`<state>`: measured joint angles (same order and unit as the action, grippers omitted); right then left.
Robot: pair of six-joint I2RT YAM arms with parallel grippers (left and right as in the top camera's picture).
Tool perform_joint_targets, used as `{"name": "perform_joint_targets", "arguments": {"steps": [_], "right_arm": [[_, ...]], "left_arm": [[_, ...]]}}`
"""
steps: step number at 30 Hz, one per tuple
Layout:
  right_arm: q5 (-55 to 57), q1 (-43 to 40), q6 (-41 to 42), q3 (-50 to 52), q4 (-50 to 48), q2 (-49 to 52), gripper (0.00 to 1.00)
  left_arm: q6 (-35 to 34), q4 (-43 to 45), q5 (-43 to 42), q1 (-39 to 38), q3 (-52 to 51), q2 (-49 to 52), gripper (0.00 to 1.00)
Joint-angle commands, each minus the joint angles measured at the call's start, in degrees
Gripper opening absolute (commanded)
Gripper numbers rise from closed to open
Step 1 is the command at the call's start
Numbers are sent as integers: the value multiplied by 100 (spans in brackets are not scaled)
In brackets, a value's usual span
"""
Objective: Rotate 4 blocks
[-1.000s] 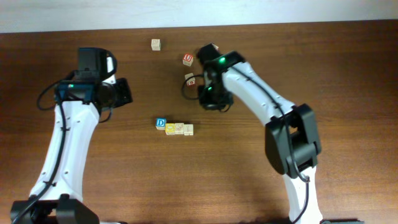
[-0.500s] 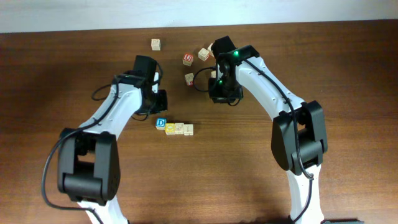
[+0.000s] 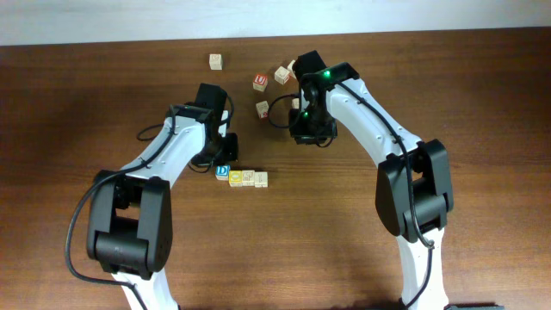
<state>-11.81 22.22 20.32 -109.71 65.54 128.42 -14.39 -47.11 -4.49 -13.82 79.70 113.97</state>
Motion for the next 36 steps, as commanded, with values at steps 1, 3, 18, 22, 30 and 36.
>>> {"name": "perform_joint_targets", "arguments": {"steps": [1, 3, 18, 22, 30, 36], "right_arm": [[116, 24, -63, -109, 13, -140, 20], [116, 24, -63, -109, 15, -140, 20], [116, 24, -63, -109, 31, -140, 20], [116, 24, -63, -109, 26, -140, 21], [114, 24, -208, -118, -37, -142, 13], [140, -17, -297, -844, 337, -750, 9]], "left_arm": [[11, -146, -24, -13, -44, 57, 0], [11, -201, -24, -13, -44, 57, 0], [7, -271, -68, -17, -44, 57, 0], [7, -304, -76, -17, -44, 57, 0], [15, -127, 33, 17, 210, 55, 0], [101, -2210, 603, 387, 2955, 42, 0]]}}
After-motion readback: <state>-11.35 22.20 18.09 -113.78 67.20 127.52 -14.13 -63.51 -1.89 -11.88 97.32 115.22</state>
